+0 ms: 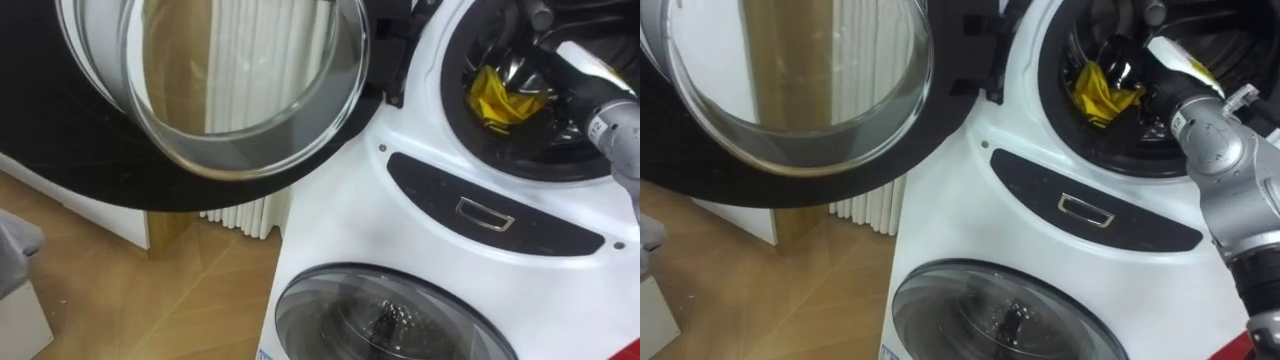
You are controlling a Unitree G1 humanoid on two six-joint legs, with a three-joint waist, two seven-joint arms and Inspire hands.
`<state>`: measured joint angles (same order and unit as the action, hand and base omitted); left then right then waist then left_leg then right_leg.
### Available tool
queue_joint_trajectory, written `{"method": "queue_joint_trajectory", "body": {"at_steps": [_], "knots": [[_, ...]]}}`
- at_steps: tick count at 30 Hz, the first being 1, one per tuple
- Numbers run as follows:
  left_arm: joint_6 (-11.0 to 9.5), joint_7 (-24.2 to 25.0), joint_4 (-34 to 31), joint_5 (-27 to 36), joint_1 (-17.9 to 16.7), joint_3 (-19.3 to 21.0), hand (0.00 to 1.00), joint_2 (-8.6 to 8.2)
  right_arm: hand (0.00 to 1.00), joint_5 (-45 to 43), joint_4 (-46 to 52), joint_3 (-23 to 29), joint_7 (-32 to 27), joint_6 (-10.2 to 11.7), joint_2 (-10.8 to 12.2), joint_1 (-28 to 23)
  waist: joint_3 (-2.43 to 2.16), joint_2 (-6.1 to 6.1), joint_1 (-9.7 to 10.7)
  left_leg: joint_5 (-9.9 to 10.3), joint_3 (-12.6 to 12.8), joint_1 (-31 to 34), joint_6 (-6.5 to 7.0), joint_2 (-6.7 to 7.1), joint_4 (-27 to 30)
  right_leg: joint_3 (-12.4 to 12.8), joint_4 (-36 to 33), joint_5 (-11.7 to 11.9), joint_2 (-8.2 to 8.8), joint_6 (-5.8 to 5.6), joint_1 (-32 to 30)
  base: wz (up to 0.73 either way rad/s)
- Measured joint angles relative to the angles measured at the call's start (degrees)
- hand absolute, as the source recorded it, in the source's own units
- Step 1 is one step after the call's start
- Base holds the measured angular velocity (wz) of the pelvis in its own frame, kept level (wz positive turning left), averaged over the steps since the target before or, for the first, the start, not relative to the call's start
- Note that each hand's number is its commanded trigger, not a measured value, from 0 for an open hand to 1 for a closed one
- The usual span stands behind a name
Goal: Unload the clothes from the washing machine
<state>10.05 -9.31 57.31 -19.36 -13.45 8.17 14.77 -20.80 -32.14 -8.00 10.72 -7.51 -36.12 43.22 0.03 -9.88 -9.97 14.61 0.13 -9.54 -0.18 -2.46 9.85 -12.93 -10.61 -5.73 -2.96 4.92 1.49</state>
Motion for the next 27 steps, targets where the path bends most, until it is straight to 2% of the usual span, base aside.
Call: {"method": "queue_joint_trajectory", "body": {"at_steps": [6,10,13,17,22,27], "knots": [[0.01,0.0,0.0,0.1,0.02,-0.03,0.0,0.02,0.0,1.32,-1.0,0.39,-0.07,0.17,-0.09,0.05,0.01,0.02,0.33,0.0,-0.25,0.03,-0.01,0.02,0.02,-0.11,0.06,0.0,-0.03,0.0,0.11,0.0],[0.54,-0.01,-0.35,0.09,-0.2,0.0,0.0,0.0,0.0,6.81,-3.2,2.02,-0.07,0.0,-0.58,0.1,-0.01,0.03,0.43,-0.01,-0.31,0.42,-0.02,0.08,0.03,0.17,-0.05,-0.01,0.05,-0.03,-0.36,0.0],[1.45,-0.01,-0.37,0.04,-0.29,0.27,0.0,0.0,0.0,11.95,-5.34,3.23,-0.07,-0.07,-0.64,0.11,-0.1,0.29,0.77,-0.01,-0.43,0.45,-0.02,0.03,0.16,-0.25,0.06,-0.02,0.11,-0.03,-0.18,0.03],[1.6,0.05,-0.55,0.04,-0.68,0.58,0.0,-0.09,0.0,18.59,-8.13,4.5,0.09,-0.31,-0.68,0.11,-0.27,0.94,1.92,-0.01,-1.12,0.63,-0.01,0.19,0.43,-1.3,0.13,-0.07,0.49,-0.1,0.07,0.09],[1.54,0.71,-0.35,0.17,-1.58,0.77,0.0,-0.04,0.0,21.52,-10.37,4.94,1.62,0.57,-0.89,1.04,-0.58,1.62,2.47,-0.02,-1.25,0.91,-0.01,0.15,0.53,-1.29,0.03,-0.15,0.46,-0.03,-0.18,0.02],[1.09,0.99,0.14,0.59,-1.85,1.39,0.0,-0.06,0.0,23.38,-13.45,4.93,3.21,1.39,-1.4,1.94,-0.73,1.41,2.46,-0.05,-1.48,0.9,-0.02,0.17,0.84,-1.4,0.05,-0.21,0.49,-0.02,-0.09,0.02]]}}
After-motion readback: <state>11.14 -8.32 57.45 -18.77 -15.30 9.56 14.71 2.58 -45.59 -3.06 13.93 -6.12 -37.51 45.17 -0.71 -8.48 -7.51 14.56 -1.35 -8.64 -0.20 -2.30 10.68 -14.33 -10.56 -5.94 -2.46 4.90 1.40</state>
